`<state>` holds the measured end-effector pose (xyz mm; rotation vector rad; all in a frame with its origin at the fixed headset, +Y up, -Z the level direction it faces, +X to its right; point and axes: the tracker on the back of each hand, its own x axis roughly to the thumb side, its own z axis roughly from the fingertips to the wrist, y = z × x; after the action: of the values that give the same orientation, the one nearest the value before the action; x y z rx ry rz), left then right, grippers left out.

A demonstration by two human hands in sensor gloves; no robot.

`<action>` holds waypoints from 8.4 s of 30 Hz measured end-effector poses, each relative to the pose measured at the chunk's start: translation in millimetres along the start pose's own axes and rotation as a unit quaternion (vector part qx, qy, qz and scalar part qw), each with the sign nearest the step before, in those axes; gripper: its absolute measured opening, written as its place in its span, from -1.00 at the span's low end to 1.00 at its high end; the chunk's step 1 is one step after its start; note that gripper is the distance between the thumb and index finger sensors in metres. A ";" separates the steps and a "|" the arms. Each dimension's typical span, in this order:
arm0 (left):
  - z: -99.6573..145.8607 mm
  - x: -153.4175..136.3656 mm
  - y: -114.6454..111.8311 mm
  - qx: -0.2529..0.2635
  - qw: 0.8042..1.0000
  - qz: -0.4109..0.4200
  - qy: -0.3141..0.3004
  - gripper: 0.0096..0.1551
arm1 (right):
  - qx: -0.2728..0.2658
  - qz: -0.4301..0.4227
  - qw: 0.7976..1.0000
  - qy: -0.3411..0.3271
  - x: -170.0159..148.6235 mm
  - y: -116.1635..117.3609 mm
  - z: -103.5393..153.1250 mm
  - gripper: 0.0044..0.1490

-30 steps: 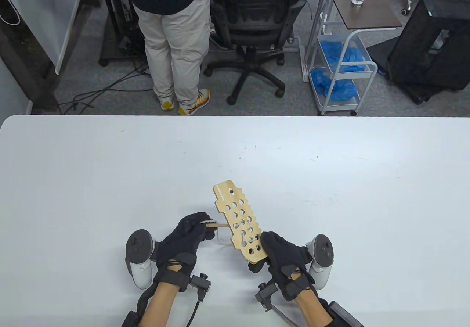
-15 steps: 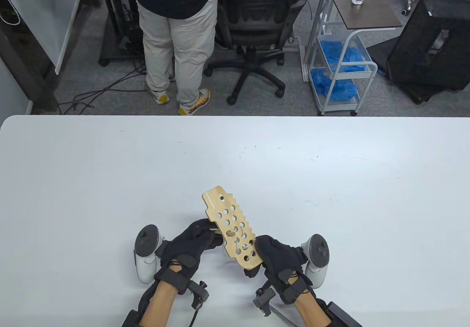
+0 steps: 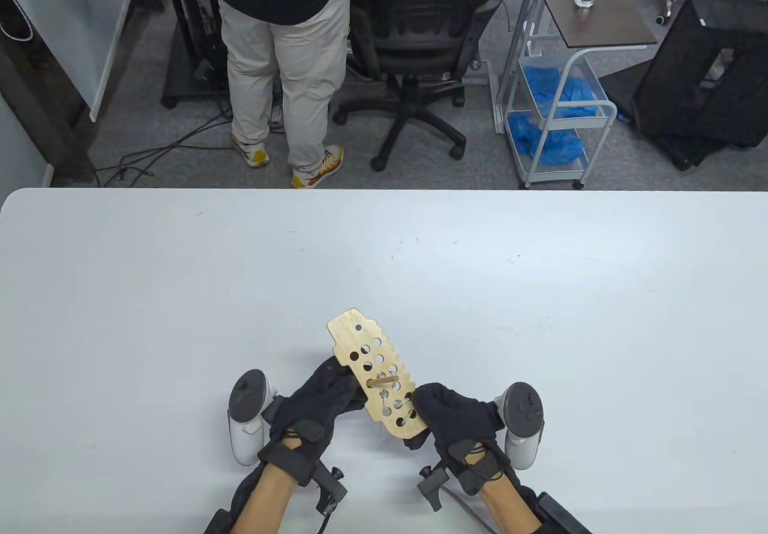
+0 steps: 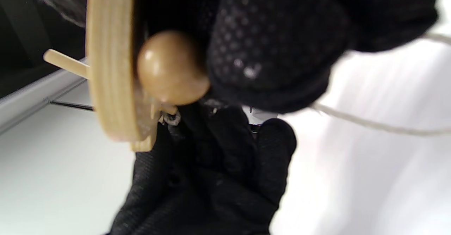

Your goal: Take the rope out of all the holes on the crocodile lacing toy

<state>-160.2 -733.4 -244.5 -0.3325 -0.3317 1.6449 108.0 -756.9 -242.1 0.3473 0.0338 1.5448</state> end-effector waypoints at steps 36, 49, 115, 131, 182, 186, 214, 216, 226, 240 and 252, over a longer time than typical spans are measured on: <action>0.3 -0.6 1.0 0.000 0.996 0.090 -0.013 -0.43 | 0.066 0.062 0.992 -0.089 22.1 13.1 2.7 -0.22; -1.3 -1.4 -3.9 -0.038 0.999 -0.008 0.026 -0.19 | -0.034 0.069 0.993 -0.093 28.9 -6.9 4.7 -0.41; 34.7 17.5 104.1 0.302 0.930 -0.207 0.034 -0.54 | -0.379 -0.285 0.868 0.151 -44.5 -119.4 35.5 -0.38; 40.5 10.6 108.0 0.354 0.917 -0.178 0.040 -0.56 | -0.364 -0.277 0.877 0.148 -49.5 -109.3 34.7 -0.38; 15.0 43.6 -12.8 0.165 0.841 -0.501 -0.124 -0.40 | -0.083 0.005 0.995 0.061 -4.5 -11.8 4.6 -0.38; 19.5 44.5 0.2 0.214 0.848 -0.470 -0.115 -0.35 | -0.101 -0.032 0.993 0.053 -2.4 -16.4 5.6 -0.38; -5.1 3.4 -2.5 0.005 0.970 -0.242 -0.026 -0.44 | -0.004 -0.186 0.983 0.005 3.8 0.6 0.8 -0.38; -5.7 2.9 -4.0 -0.008 0.968 -0.249 -0.023 -0.41 | -0.004 -0.192 0.981 0.005 3.7 0.6 0.9 -0.38; -6.2 3.0 -9.9 -0.024 0.955 -0.295 -0.014 -0.43 | 0.002 -0.191 0.982 0.003 4.8 2.2 0.5 -0.38; -0.9 11.1 0.2 0.052 0.950 -0.307 -0.024 -0.48 | -0.066 -0.172 0.983 0.026 -1.7 -18.0 1.5 -0.37; 3.6 12.2 20.3 0.115 0.949 -0.294 -0.009 -0.49 | -0.126 -0.168 0.977 0.047 -7.7 -38.7 3.5 -0.37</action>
<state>-181.2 -723.3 -249.7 -0.0310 -0.2198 1.0820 146.1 -764.7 -249.6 0.0623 -0.0285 1.2104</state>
